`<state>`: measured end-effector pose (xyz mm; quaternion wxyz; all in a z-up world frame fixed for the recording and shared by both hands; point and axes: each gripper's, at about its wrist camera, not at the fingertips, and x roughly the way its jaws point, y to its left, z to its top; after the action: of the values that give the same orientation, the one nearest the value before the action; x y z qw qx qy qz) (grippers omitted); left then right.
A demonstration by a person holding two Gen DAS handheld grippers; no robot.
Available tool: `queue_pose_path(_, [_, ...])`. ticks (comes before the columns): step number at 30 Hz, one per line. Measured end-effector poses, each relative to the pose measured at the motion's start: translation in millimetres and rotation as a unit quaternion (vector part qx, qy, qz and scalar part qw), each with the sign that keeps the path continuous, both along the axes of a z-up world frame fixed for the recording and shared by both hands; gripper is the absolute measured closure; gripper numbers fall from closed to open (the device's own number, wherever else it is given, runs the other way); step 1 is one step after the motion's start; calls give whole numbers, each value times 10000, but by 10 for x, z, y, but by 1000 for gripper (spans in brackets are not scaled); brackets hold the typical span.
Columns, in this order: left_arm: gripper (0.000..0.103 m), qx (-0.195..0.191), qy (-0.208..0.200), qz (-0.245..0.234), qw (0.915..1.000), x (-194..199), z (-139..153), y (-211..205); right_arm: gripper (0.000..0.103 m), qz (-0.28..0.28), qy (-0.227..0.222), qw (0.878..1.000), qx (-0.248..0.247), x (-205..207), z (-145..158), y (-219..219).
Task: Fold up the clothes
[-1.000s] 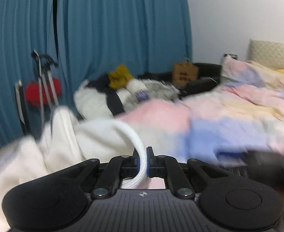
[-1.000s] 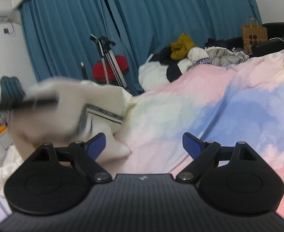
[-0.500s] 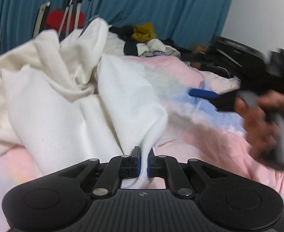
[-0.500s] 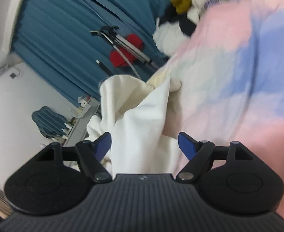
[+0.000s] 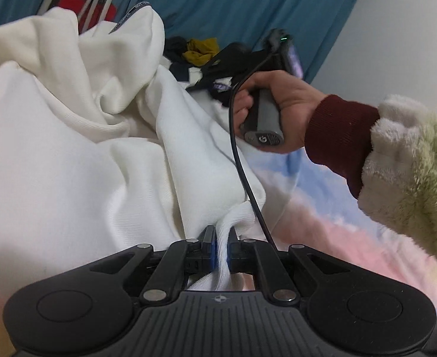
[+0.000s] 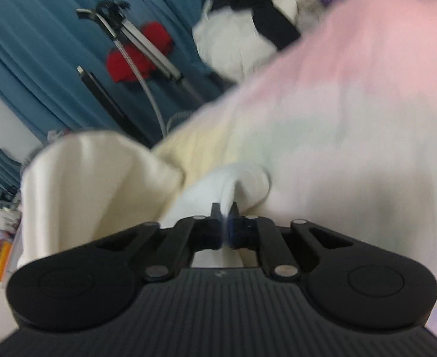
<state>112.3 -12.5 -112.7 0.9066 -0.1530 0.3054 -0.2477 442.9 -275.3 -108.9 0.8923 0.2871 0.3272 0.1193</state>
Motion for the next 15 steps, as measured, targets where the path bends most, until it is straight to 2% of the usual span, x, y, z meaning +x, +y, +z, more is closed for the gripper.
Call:
queue_pose_path(4, [96,-273,-304,-77,9991,-50,105,45,97,-299,-695,9969,-201,-249,512,-335])
queue_pose_path(6, [94,-315,-539,-106,9980,-100,183,36,97,-638,-1216,9898,-380,-527,782,-626])
queue_pose_path(8, [84,-478,-620,-147,9968,-146,236,44,97,-1091,-1797,9766,-450,-916,967,-981])
queue_pose_path(10, [79,-578,-667,-175,9959,-203,290,31,97,-1720,-2229,9570,-697,-1363,1017,-1343])
queue_pose_path(12, [76,-567,-667,-212,9959,-259,317,3,97,-2302,-2027,9488,-754,-1737,862,-1700])
queue_pose_path(13, [71,-557,-665,-231,9960,-287,329,-12,97,-2583,-1872,9447,-764,-1918,769,-1879])
queue_pose_path(15, [64,-501,-636,-273,9963,-342,345,-38,97,-3075,-1274,9421,-414,-2240,433,-2226])
